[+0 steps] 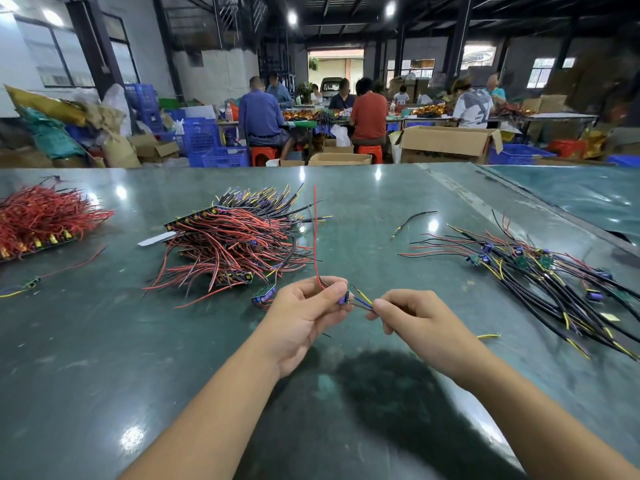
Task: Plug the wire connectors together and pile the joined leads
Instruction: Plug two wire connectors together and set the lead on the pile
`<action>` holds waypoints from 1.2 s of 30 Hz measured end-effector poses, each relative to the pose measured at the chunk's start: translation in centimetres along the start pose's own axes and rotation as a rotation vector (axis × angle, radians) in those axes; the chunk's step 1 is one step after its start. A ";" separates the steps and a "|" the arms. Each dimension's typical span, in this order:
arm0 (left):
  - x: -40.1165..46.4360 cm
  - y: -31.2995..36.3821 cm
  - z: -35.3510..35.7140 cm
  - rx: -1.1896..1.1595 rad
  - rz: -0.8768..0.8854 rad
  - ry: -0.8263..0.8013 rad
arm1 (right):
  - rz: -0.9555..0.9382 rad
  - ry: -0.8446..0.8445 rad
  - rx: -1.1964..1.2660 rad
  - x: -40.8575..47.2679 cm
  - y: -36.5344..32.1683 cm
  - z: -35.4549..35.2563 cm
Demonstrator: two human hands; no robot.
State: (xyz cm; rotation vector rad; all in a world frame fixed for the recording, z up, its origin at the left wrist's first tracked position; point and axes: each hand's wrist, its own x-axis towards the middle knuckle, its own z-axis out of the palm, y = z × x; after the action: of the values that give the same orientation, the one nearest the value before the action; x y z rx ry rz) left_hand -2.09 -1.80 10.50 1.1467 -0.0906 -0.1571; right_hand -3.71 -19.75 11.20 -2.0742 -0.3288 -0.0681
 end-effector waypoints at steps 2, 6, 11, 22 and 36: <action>0.0 0.0 0.1 0.027 0.008 0.041 | -0.018 0.010 -0.046 0.0 0.0 0.1; 0.0 -0.2 0.3 0.040 0.017 0.060 | -0.063 0.068 -0.148 0.1 0.1 0.2; -0.1 -0.1 0.3 0.006 0.013 0.060 | -0.182 0.161 -0.327 0.1 0.1 0.7; 0.1 -0.3 0.1 -0.006 0.052 0.050 | -0.268 0.155 -0.378 0.1 -0.1 1.1; 0.0 0.0 -0.3 0.072 -0.026 0.035 | 0.513 0.343 -1.022 4.8 7.4 -8.7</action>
State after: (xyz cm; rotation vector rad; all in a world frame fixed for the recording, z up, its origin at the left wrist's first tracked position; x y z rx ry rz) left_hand -2.04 -1.49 10.36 1.2228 -0.0507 -0.1573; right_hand 3.57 -29.72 10.27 -3.0126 0.5810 -0.3302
